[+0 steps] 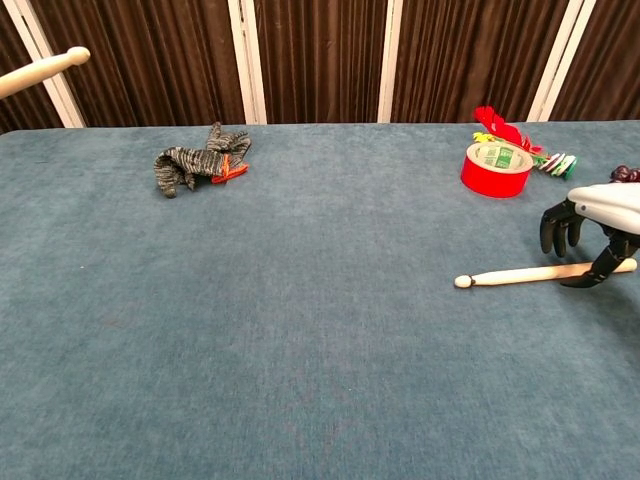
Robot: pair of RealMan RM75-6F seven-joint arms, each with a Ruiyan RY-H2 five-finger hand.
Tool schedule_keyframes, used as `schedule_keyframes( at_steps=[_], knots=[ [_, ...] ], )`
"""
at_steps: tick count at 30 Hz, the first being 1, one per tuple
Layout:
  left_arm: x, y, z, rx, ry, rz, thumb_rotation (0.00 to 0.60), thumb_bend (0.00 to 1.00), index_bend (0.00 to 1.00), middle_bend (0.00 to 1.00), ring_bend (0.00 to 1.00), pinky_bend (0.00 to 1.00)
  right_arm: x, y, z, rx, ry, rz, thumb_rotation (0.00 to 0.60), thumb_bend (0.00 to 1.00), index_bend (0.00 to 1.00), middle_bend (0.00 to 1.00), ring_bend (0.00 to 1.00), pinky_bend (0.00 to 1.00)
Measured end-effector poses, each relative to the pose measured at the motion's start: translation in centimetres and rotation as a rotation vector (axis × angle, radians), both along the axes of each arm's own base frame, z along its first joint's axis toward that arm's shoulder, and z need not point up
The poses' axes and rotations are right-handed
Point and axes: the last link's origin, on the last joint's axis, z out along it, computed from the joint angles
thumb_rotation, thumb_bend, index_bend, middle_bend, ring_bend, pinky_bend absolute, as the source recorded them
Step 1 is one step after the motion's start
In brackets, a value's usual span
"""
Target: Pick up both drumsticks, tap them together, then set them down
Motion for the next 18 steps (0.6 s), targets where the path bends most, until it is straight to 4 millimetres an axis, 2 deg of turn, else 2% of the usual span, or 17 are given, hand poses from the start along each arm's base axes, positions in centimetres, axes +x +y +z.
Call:
schedule_keyframes(
  at_steps=[18],
  knots=[
    [-0.34, 0.0, -0.08, 0.005, 0.005, 0.001, 0.6, 0.54, 0.58, 0.56, 0.11, 0.06, 0.15, -0.23, -0.38, 0.009, 0.019, 0.01, 0.6, 0.27, 0.52, 0.5, 0.42, 0.09]
  ],
)
